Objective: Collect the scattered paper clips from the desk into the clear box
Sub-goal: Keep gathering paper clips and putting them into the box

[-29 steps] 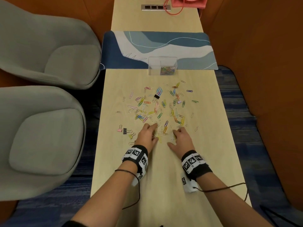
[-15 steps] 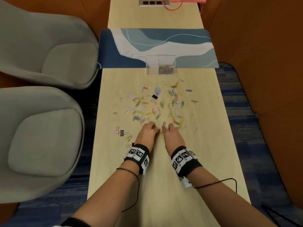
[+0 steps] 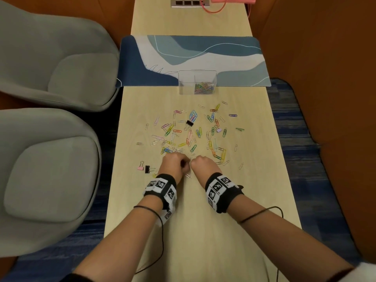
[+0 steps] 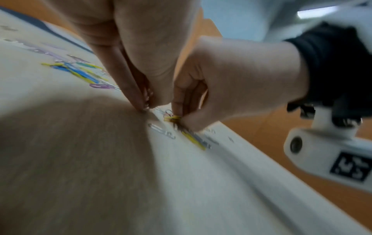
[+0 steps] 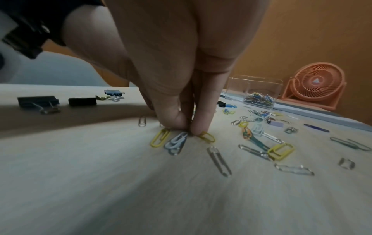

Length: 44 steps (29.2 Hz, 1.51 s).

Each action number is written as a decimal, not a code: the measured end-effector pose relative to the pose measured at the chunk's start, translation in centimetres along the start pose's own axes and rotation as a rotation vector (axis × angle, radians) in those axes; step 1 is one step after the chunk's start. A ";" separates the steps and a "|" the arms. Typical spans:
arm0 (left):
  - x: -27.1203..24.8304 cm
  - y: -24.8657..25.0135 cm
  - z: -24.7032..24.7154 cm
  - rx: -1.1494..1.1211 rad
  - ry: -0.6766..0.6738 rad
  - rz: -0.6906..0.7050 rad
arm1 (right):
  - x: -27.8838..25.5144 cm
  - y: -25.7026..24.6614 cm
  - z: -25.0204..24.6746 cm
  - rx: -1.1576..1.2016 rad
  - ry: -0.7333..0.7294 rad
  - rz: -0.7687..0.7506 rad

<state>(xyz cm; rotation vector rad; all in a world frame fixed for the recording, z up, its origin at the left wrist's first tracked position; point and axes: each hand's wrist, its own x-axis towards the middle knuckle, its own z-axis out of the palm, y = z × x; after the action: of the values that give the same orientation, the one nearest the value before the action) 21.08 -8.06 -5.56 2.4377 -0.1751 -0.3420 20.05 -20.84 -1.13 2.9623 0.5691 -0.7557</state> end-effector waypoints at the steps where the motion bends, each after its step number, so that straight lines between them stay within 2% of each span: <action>1: 0.1 -0.3 -0.1 -0.058 0.022 -0.019 | 0.2 0.1 -0.3 -0.012 -0.011 -0.023; 5: 0.2 -1.1 -0.7 -0.275 0.098 -0.091 | 0.9 1.3 -1.4 0.001 -0.014 -0.011; 8: 0.6 -0.8 -1.6 -0.410 0.143 -0.144 | 1.5 3.3 -0.9 0.180 0.025 0.095; 11: 1.9 -0.3 -3.0 -0.499 0.202 -0.175 | 1.8 6.1 0.1 0.552 0.092 0.239; 15: 5.4 1.0 -5.7 -0.577 0.237 -0.145 | 1.4 9.2 -1.1 1.199 0.202 0.374; 18: 9.3 2.4 -7.7 -0.576 0.276 -0.062 | 2.3 11.0 -3.8 1.659 0.272 0.376; 22: 15.0 4.6 -9.8 -0.570 0.313 0.040 | 4.4 13.6 -7.9 1.954 0.412 0.312; 26: 20.8 6.3 -10.6 -0.521 0.343 0.124 | 6.8 15.7 -11.4 2.071 0.543 0.213; 32: 27.0 6.9 -9.1 -0.350 0.262 0.212 | 10.5 18.0 -13.8 2.121 0.661 0.209; 40: 30.0 6.1 -6.5 -0.113 0.128 0.287 | 13.7 19.7 -12.6 2.170 0.713 0.319; 44: 30.4 5.6 -6.0 -0.111 0.097 0.312 | 14.9 19.9 -11.4 2.048 0.726 0.399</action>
<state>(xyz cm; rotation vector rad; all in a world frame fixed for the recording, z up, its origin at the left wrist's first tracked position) 51.66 -15.22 -3.63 2.2666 -0.4740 -0.0923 44.56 -32.98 0.76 4.4646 -2.2066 0.1749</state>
